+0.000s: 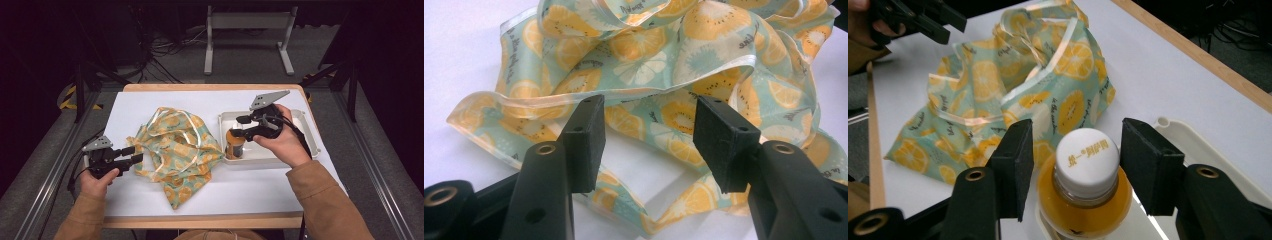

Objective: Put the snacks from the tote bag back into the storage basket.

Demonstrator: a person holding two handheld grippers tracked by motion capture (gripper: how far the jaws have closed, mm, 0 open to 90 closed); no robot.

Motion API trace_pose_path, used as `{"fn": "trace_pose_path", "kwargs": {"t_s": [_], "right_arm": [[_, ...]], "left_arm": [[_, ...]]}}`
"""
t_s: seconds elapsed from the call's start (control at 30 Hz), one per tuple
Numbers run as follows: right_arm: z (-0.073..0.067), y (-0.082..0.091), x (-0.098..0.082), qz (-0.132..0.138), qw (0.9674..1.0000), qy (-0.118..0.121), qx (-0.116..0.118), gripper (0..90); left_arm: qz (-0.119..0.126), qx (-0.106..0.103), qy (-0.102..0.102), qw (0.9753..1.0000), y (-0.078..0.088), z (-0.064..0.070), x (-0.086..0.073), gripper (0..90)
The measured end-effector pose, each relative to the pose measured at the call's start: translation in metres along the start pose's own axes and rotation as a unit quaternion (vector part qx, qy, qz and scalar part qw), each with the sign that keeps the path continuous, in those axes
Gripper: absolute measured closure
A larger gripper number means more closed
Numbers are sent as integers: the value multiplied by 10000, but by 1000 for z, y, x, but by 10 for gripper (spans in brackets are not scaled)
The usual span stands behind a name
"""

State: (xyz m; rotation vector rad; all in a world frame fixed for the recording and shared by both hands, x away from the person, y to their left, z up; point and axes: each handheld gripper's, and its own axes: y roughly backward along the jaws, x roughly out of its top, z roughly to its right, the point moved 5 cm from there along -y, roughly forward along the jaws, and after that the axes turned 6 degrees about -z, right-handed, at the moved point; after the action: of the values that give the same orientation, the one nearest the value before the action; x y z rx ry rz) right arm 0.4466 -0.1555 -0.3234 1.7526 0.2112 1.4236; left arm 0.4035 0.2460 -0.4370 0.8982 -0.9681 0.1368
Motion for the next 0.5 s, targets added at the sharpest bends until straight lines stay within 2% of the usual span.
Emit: {"fn": "trace_pose_path", "kwargs": {"t_s": [0.13,0.27,0.5], "right_arm": [[-1,15,4,222,9997,14,-140,395],[-2,29,2,314,9995,-103,-26,375],[1,52,-8,523,9983,-209,-168,308]], "left_arm": [[55,20,10,10000,5,1,-1,469],[33,38,12,10000,6,3,-3,464],[57,77,-57,9999,10,3,-4,448]]}}
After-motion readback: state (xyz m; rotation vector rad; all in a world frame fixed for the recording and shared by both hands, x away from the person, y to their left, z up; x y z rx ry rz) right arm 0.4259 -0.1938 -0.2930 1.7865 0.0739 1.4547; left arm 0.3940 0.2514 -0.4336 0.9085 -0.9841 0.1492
